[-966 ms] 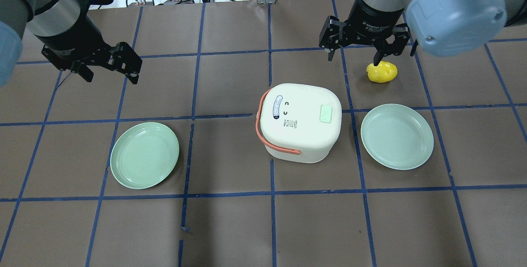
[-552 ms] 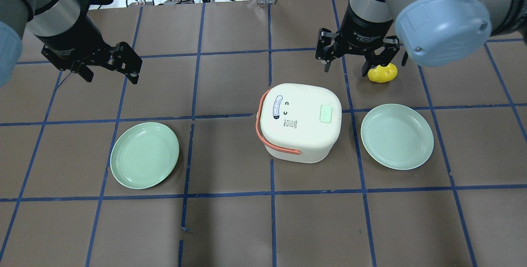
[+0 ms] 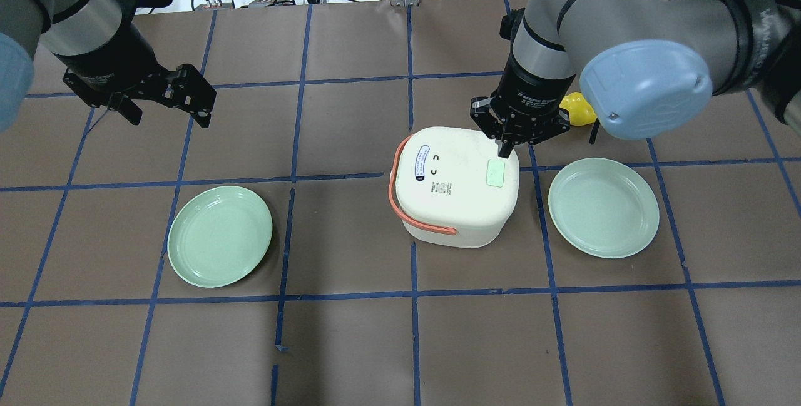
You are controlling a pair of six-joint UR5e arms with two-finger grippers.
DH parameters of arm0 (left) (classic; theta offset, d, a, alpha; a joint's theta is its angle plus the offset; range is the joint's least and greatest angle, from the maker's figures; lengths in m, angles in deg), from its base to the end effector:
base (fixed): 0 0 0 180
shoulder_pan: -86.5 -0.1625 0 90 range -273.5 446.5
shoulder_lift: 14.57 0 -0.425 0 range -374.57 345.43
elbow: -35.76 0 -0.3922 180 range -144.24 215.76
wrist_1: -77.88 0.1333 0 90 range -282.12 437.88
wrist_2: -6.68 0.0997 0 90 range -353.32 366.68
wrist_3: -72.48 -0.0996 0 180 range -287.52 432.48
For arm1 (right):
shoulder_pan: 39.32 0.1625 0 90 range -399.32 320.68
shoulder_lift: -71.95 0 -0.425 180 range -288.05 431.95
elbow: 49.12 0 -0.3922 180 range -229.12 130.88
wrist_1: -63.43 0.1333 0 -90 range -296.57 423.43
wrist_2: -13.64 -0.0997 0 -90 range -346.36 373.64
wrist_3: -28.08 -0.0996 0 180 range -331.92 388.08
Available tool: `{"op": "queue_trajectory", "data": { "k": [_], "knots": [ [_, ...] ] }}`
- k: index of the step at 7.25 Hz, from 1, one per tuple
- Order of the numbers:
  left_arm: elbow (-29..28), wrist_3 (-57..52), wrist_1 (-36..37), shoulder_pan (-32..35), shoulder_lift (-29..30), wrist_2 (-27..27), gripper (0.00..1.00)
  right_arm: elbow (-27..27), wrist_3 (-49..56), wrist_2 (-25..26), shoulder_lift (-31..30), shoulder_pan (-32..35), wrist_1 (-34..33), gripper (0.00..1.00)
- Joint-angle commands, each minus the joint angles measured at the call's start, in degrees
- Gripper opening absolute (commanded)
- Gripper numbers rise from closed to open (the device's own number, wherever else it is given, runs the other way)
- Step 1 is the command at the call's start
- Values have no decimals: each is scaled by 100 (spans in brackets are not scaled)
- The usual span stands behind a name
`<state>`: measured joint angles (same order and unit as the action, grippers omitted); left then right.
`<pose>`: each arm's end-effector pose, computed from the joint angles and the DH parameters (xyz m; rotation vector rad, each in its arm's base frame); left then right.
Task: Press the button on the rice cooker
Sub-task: 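Move the right gripper down over the rice cooker's green button, then press the green button on the rice cooker lid with the right gripper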
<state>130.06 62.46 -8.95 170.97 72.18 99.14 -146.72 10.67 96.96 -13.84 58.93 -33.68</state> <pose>-0.0830 -0.4816 0.4839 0.1200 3.0914 -0.0477 0.2160 -0.4803 0.3993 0.2502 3.0316 0.1611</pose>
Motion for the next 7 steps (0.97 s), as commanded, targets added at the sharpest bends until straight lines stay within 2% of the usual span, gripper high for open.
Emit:
{"op": "queue_trajectory", "data": {
  "k": [1, 7],
  "knots": [
    [0, 0, 0, 0, 0, 0, 100, -207, 27, 0, 1, 1, -9, 13],
    [0, 0, 0, 0, 0, 0, 100, -189, 115, -26, 72, 1, -123, 15]
  ]
}}
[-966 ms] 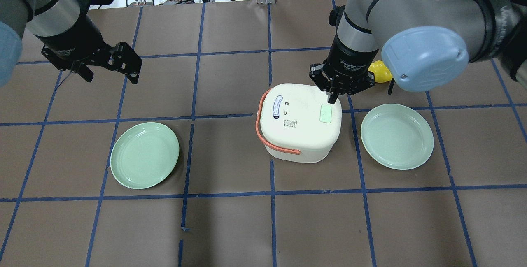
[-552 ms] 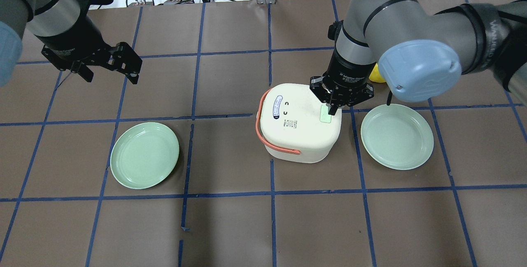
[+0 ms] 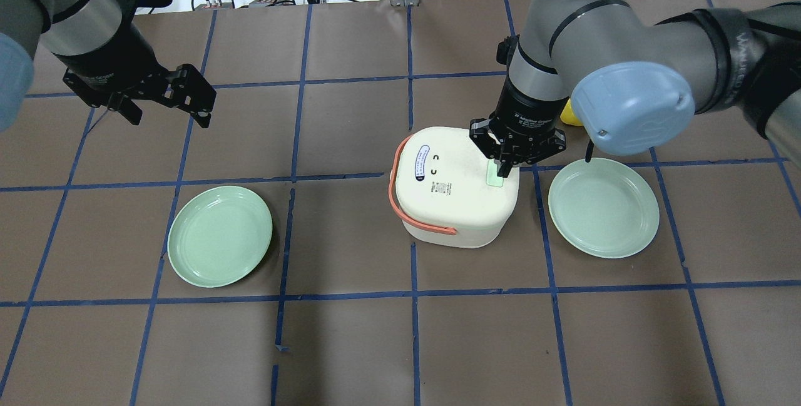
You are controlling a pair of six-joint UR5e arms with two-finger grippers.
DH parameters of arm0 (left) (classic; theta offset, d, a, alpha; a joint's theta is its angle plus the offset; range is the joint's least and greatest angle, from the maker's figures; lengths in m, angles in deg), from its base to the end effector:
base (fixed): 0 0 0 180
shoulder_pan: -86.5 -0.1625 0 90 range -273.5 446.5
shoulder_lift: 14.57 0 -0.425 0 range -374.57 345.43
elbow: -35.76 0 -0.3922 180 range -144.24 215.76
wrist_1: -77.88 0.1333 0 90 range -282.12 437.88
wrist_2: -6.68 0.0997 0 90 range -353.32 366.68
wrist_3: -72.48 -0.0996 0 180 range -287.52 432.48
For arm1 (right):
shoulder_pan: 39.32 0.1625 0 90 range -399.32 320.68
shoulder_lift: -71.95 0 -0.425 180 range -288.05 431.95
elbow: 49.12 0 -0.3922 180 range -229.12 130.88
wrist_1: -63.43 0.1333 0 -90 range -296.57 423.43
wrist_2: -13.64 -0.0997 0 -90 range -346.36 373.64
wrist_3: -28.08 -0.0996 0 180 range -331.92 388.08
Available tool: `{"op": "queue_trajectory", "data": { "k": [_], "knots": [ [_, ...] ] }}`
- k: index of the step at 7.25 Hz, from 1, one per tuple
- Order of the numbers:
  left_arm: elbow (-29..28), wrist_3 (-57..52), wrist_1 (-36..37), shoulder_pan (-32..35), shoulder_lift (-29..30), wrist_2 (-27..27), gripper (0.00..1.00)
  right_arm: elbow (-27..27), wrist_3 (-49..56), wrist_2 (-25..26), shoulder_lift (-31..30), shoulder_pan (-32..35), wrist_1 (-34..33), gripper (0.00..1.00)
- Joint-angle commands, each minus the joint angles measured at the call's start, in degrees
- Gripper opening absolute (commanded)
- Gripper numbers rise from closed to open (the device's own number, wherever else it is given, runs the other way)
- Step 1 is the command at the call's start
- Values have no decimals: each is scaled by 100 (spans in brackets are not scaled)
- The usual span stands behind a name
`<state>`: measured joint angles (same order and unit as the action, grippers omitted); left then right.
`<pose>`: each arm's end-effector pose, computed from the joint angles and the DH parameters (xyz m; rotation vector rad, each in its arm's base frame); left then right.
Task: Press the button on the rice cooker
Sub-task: 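Press the green button on the rice cooker lid with the right gripper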
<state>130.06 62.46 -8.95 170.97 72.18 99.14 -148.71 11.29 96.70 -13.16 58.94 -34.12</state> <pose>-0.0830 -0.4816 0.4839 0.1200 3.0914 -0.0477 0.2161 -0.4769 0.3777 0.2374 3.0326 0.2198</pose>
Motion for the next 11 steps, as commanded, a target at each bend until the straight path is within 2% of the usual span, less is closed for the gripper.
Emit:
{"op": "queue_trajectory", "data": {
  "k": [1, 11],
  "knots": [
    [0, 0, 0, 0, 0, 0, 100, 45, 61, 0, 73, 9, -115, 15],
    [0, 0, 0, 0, 0, 0, 100, 1, 61, -9, 328, 0, -273, 16]
  ]
}}
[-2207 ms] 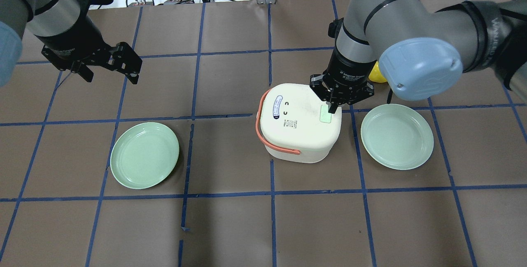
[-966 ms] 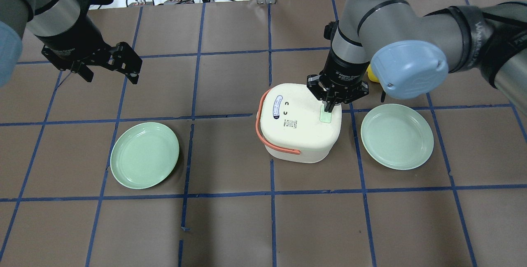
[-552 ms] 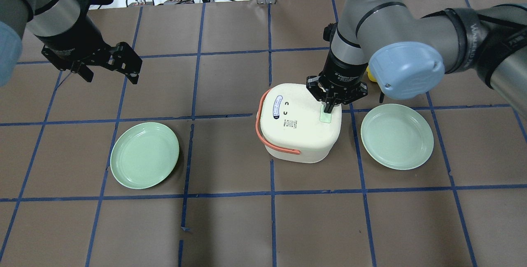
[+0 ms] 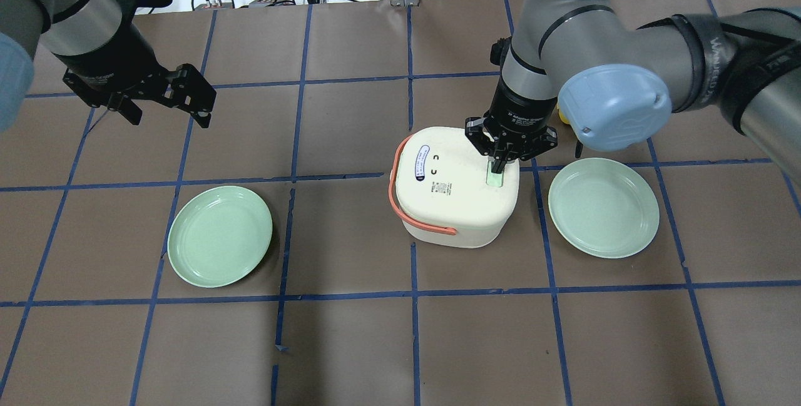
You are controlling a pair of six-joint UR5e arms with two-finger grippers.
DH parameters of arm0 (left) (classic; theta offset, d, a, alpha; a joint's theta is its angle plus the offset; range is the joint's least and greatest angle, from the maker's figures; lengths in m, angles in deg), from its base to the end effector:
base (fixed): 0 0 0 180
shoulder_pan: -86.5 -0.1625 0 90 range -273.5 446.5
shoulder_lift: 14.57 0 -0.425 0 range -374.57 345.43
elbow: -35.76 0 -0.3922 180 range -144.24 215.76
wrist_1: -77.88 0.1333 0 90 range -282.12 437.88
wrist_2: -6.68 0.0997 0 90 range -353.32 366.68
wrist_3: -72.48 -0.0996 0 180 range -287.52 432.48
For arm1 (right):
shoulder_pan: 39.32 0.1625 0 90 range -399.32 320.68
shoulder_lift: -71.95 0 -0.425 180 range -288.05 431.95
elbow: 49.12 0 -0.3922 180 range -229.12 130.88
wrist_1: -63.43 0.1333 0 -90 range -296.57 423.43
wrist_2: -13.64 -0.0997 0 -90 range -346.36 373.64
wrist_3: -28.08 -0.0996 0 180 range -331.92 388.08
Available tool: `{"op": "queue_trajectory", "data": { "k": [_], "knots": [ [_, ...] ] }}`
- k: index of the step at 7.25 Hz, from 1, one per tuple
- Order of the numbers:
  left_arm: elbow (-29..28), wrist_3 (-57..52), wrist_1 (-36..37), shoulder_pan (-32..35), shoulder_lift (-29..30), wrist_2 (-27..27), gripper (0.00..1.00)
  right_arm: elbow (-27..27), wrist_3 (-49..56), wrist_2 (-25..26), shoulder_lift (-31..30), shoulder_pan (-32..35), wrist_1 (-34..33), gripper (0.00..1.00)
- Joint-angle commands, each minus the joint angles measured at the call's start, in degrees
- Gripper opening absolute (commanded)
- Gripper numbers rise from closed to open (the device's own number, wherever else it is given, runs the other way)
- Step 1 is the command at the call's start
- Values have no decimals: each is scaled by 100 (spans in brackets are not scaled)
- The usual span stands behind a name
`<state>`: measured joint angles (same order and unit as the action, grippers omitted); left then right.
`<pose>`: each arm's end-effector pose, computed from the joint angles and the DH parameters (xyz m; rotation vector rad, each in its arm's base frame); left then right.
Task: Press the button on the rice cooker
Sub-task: 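Lift the right gripper away from the cooker as the lid pops open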
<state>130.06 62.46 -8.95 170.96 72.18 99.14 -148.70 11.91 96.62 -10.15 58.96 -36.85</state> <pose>-0.0829 -0.4816 0.4839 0.1197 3.0914 -0.0477 0.2187 -0.4927 0.3551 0.2209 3.0322 0.2264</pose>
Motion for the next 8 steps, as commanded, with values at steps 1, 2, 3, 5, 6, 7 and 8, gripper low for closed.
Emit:
{"op": "queue_trajectory", "data": {
  "k": [1, 2, 3, 5, 6, 7, 8],
  "knots": [
    [0, 0, 0, 0, 0, 0, 100, 17, -9, -1, 28, 7, 0, 16],
    [0, 0, 0, 0, 0, 0, 100, 61, -35, -1, -16, -2, 0, 18],
    [0, 0, 0, 0, 0, 0, 100, 200, -79, -79, -77, -2, 70, 25],
    [0, 0, 0, 0, 0, 0, 100, 857, -105, -81, -367, -19, 710, 44],
    [0, 0, 0, 0, 0, 0, 100, 1157, -10, 42, -437, -150, 695, 62],
    [0, 0, 0, 0, 0, 0, 100, 1360, 17, 252, -438, -273, 721, 73],
    [0, 0, 0, 0, 0, 0, 100, 1370, 322, 271, -455, -465, 738, 86]
  ]
}}
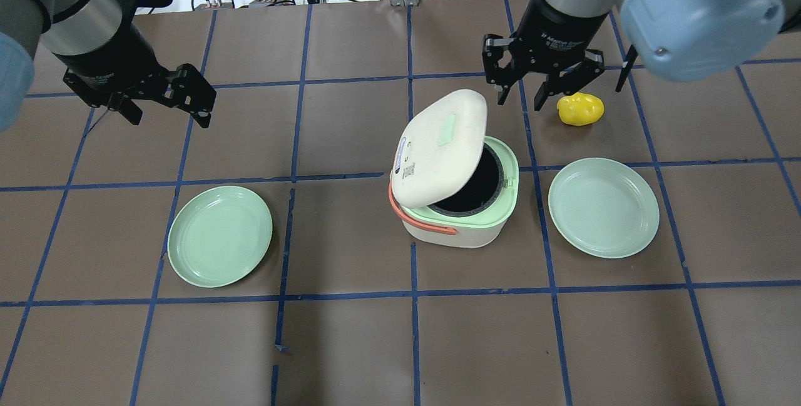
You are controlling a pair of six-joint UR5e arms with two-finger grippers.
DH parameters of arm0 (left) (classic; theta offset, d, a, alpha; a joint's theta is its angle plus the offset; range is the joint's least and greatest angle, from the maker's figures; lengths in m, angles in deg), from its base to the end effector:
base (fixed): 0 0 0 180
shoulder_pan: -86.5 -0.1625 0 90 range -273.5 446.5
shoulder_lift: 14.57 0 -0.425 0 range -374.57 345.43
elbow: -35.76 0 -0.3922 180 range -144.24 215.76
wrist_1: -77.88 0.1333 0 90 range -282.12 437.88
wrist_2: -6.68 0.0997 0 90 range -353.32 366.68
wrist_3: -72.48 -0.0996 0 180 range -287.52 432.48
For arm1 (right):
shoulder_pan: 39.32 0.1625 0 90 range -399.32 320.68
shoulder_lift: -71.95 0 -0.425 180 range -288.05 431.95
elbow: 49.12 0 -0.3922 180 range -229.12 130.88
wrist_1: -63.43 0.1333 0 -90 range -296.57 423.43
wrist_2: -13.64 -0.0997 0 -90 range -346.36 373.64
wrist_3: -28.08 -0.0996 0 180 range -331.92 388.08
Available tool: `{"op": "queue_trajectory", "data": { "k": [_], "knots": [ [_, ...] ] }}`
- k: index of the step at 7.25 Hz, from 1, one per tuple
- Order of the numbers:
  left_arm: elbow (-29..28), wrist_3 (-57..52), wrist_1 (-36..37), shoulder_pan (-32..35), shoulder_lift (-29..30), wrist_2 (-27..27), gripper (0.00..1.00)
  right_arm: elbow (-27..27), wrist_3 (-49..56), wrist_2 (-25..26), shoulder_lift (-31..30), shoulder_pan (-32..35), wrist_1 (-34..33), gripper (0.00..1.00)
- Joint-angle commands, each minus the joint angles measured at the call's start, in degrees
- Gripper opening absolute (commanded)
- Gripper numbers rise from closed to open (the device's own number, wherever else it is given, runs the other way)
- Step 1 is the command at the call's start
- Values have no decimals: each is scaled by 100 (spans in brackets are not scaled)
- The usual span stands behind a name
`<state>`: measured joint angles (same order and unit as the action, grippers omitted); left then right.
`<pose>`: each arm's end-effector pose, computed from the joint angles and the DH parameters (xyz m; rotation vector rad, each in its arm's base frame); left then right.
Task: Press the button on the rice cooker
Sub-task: 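Lift the right gripper away from the cooker as the lid pops open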
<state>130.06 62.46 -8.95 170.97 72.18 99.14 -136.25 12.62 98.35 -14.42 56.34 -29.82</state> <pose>-0.0830 -0.4816 0.4839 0.1200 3.0914 -0.0477 0.1934 -0.5064 0.4867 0.2568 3.0318 -0.0392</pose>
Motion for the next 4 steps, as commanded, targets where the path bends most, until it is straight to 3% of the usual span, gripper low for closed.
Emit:
{"op": "queue_trajectory", "data": {
  "k": [1, 4],
  "knots": [
    [0, 0, 0, 0, 0, 0, 100, 65, 768, 116, -98, -344, -17, 99],
    [0, 0, 0, 0, 0, 0, 100, 39, 861, 177, -125, -381, 35, 100]
  ]
}}
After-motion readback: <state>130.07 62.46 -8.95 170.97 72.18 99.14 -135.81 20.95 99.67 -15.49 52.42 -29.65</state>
